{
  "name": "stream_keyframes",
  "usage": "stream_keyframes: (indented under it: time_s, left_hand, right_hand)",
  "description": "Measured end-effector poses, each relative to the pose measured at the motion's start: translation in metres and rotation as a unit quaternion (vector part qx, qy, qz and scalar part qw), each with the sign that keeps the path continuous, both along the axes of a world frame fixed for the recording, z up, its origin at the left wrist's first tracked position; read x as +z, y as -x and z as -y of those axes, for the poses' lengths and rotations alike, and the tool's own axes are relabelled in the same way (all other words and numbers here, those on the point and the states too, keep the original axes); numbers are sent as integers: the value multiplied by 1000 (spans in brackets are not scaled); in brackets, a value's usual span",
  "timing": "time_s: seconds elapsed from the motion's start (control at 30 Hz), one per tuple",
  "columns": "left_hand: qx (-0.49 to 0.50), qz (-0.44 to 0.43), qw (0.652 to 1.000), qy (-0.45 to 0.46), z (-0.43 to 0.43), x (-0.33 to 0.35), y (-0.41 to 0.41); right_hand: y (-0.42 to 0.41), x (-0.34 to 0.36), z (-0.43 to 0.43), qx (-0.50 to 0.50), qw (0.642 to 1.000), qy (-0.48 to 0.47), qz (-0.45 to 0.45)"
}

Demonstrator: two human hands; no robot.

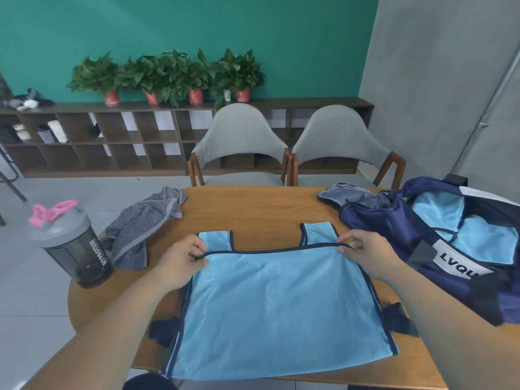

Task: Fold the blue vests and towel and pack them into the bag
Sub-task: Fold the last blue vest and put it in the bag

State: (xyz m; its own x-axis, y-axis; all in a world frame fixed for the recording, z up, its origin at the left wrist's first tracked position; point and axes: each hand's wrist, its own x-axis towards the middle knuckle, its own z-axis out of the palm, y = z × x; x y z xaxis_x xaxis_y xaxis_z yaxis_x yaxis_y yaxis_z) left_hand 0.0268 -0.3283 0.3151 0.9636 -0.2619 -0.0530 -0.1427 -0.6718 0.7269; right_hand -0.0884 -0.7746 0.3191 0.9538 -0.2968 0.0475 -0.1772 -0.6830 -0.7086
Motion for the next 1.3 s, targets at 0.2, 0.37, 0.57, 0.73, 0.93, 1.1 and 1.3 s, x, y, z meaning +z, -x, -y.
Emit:
stream_keyframes:
  time_s: [0.2,0.37,0.57,0.73,0.93,1.1,1.3]
  left_hand:
    - [-23,-92,994,51,-7,23,-4]
    - [53,-60,986,144,6,46,-32]
    - [44,12,997,-66,24,-14,-43]
    - [64,212,974,-37,18,-31,-39]
    - [54,173,979,-88,16,-32,-49]
    - [23,134,979,-149,15,-39,-48]
    - [27,177,972,-153,13,-32,-49]
  right_hand:
    - [-6,11,-1,0,997,-71,15]
    - [-43,31,5,-47,993,-99,40]
    - [-74,-9,-6,-26,999,16,-20]
    - [-83,-11,-7,-32,996,83,0]
    - [-109,-16,-9,18,984,178,-23]
    - [-110,-29,-12,34,969,233,-78]
    - [-112,-22,-12,-40,982,181,21]
